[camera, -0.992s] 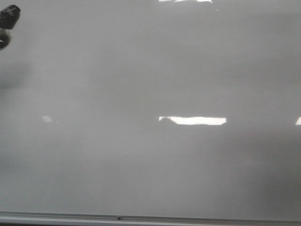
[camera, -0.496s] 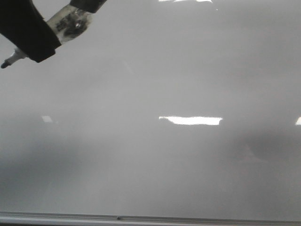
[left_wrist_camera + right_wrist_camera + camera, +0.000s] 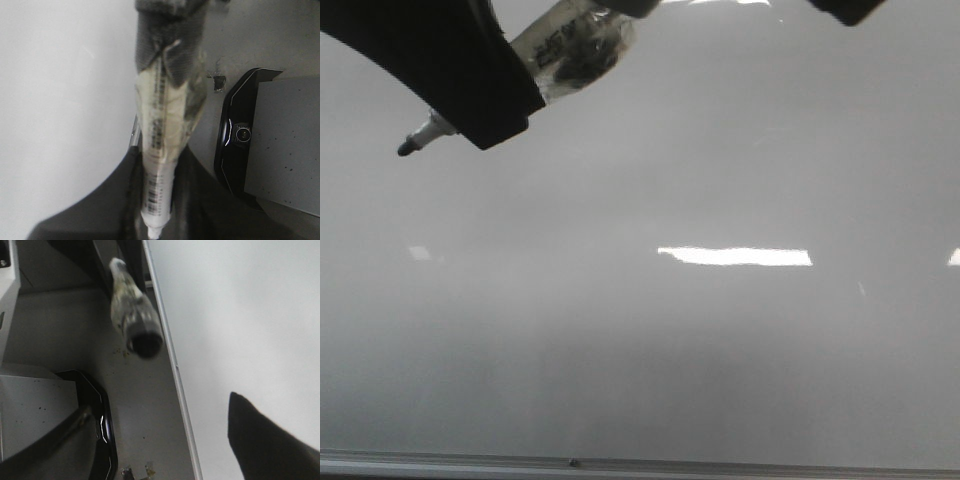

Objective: Write number 4 on whiteboard

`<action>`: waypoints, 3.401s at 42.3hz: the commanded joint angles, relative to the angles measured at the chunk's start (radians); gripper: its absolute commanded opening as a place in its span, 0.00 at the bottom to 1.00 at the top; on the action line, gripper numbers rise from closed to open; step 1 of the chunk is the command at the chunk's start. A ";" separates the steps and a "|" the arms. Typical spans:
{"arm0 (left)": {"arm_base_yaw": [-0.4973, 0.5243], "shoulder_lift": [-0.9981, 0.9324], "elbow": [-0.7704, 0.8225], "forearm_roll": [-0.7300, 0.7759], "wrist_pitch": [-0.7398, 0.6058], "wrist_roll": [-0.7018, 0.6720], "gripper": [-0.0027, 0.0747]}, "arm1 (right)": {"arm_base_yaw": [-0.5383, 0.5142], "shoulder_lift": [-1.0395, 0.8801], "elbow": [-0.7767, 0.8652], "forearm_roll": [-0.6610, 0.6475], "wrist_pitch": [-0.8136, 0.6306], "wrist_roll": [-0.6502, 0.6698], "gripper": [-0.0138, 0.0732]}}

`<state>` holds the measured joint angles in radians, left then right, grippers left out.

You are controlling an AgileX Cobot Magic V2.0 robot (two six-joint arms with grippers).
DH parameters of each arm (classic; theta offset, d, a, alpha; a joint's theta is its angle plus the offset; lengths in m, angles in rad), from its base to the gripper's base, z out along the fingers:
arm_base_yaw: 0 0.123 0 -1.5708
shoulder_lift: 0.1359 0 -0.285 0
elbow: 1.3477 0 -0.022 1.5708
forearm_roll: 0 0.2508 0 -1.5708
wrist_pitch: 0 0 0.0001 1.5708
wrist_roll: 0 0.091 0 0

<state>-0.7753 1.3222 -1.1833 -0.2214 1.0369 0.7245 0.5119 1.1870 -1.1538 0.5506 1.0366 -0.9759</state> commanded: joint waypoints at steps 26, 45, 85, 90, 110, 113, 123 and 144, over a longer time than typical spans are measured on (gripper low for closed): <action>-0.028 -0.025 -0.034 -0.010 -0.047 -0.001 0.01 | 0.155 0.105 -0.111 0.043 -0.067 -0.013 0.49; -0.028 -0.025 -0.034 -0.010 -0.054 -0.008 0.48 | 0.155 0.105 -0.110 0.036 -0.059 -0.009 0.10; 0.412 -0.362 0.058 -0.010 -0.127 -0.215 0.61 | -0.102 -0.393 0.353 -0.373 -0.516 0.835 0.10; 0.412 -0.362 0.058 -0.013 -0.147 -0.215 0.61 | -0.102 -0.371 0.355 -0.370 -0.553 0.835 0.10; 0.412 -0.362 0.058 -0.014 -0.156 -0.215 0.60 | -0.102 -0.144 0.217 -0.335 -0.612 0.836 0.10; 0.412 -0.362 0.058 -0.014 -0.156 -0.215 0.60 | -0.102 -0.110 0.196 -0.335 -0.618 0.836 0.10; 0.412 -0.362 0.058 -0.014 -0.156 -0.215 0.60 | -0.102 -0.018 0.147 -0.326 -0.670 0.836 0.10; 0.412 -0.362 0.058 -0.014 -0.156 -0.215 0.60 | -0.102 0.099 0.104 -0.328 -0.801 0.835 0.10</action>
<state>-0.3687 0.9688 -1.0986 -0.2131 0.9455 0.5191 0.4126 1.2968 -1.0027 0.2194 0.3184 -0.1351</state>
